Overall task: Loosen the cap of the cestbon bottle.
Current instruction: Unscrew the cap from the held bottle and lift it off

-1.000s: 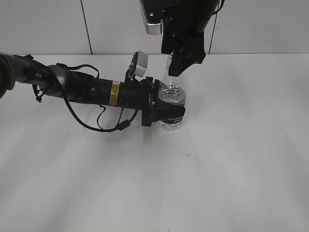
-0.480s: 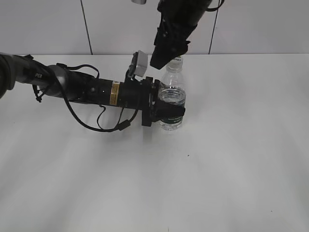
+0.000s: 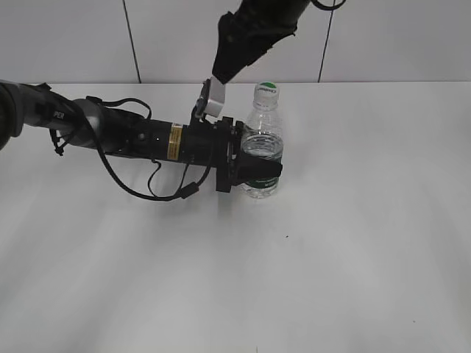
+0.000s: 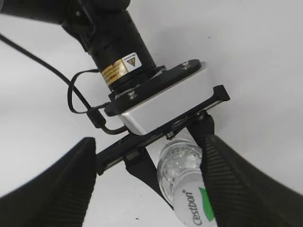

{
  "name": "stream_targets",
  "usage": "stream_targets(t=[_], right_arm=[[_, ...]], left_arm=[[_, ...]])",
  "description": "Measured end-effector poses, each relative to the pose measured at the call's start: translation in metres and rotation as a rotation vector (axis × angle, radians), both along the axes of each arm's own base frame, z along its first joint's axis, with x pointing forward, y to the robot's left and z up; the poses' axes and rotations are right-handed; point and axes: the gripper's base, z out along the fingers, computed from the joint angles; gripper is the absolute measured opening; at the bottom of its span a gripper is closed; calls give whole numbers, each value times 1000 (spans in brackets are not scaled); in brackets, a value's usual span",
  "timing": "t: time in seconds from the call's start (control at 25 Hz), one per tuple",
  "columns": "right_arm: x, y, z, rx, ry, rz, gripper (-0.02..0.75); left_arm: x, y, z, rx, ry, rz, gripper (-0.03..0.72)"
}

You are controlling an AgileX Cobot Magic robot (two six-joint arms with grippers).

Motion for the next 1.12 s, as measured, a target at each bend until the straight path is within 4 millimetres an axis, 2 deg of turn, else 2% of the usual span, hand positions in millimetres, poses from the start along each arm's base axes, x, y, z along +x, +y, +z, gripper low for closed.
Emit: stream_targets(t=[0.2,0.32,0.44,0.6,0.88,1.12], right_arm=[[5,-4,15,35,81,-296,529],[10,-14,18,-3,98,-542,518],[14,-27,24,-45,53,-712,491],[5,-34,30,-45,68,-778,470],[-2,-26,23,17,201,-792,462],[4,-21,1,3,274,-850,462]], left_arm=[[-1,0,-1,7,-2,-7,406],[-1,1,-1,14,-5,-16,406],[-1,2,-1,13,-1,-20,406],[-1,2,-1,15,3,-22,406],[-1,3,-1,14,5,-22,406],[-1,3,-1,15,23,-18,406]])
